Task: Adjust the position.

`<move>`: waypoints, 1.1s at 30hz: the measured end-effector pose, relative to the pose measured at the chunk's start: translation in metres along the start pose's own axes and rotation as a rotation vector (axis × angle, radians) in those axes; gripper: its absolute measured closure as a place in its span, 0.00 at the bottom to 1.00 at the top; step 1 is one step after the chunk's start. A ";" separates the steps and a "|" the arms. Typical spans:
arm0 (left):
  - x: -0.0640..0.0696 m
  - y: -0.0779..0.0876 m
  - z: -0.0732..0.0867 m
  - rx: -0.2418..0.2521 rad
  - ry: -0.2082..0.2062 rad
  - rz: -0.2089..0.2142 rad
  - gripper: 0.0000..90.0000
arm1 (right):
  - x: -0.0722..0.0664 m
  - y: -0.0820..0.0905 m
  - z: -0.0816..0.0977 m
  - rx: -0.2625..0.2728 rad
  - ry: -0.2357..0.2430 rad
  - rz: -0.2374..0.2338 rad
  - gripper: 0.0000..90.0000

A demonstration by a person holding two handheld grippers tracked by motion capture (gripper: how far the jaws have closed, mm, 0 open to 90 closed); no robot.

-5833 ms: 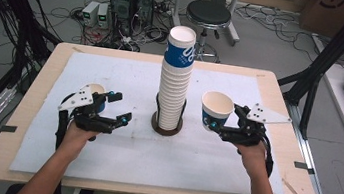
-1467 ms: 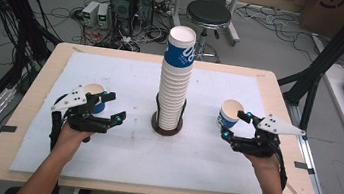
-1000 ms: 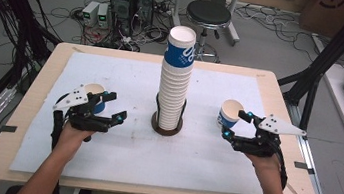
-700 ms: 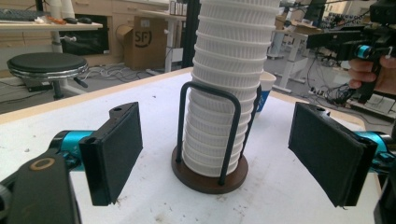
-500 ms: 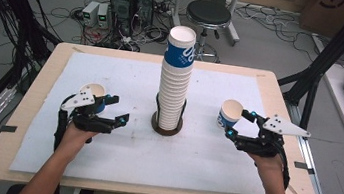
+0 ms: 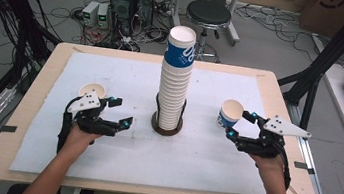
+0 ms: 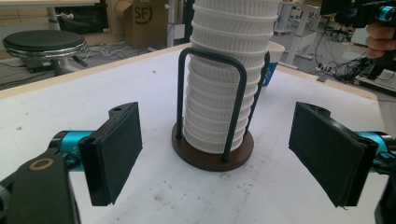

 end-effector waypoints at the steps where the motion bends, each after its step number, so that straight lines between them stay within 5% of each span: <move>1: 0.000 0.000 -0.001 0.002 -0.002 0.002 0.19 | 0.000 0.000 0.000 0.000 0.000 0.000 0.22; 33: -0.006 0.012 0.000 0.035 0.014 -0.013 0.19 | -0.008 -0.014 -0.005 -0.017 0.023 -0.020 0.22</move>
Point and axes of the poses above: each handheld gripper's, and its own axes: y roughly backward along the jaws, z roughly out of its underside, x roughly to its right, the point moved 6 cm from there along -y, roughly forward along the jaws, and after that the axes turned 10 degrees about -x, right-handed, at the moved point
